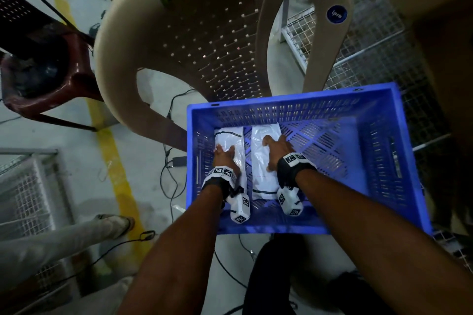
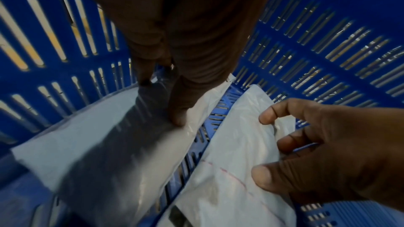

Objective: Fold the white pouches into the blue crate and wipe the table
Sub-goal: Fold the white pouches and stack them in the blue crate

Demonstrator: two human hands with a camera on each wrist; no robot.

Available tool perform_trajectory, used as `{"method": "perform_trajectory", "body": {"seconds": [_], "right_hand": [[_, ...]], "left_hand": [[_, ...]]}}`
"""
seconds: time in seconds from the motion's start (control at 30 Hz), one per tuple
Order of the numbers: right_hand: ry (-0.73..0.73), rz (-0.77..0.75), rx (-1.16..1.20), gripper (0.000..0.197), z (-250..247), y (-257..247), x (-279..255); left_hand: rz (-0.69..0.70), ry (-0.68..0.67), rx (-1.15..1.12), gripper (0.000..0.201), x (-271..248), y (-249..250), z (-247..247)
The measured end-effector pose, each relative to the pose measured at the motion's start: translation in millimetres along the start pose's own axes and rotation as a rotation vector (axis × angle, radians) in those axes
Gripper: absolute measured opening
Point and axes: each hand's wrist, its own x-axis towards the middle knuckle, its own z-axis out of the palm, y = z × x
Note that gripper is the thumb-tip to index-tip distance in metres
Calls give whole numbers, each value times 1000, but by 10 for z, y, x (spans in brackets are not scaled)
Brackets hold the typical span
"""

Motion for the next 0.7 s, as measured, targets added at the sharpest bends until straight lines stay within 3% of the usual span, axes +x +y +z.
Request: {"method": "perform_trajectory", "body": {"seconds": [0.3, 0.4, 0.47, 0.7], "right_hand": [[-20, -77, 34, 76, 25, -117, -5], [-13, -82, 75, 76, -125, -60, -141], [30, -94, 127, 68, -325, -27, -298], [232, -71, 475, 20, -1282, 206, -1134]], "left_hand": [[-24, 84, -31, 86, -13, -12, -16], [-3, 137, -29, 58, -132, 3, -131], [-6, 192, -160, 38, -270, 66, -257], [105, 228, -611, 24, -940, 667, -856]]}}
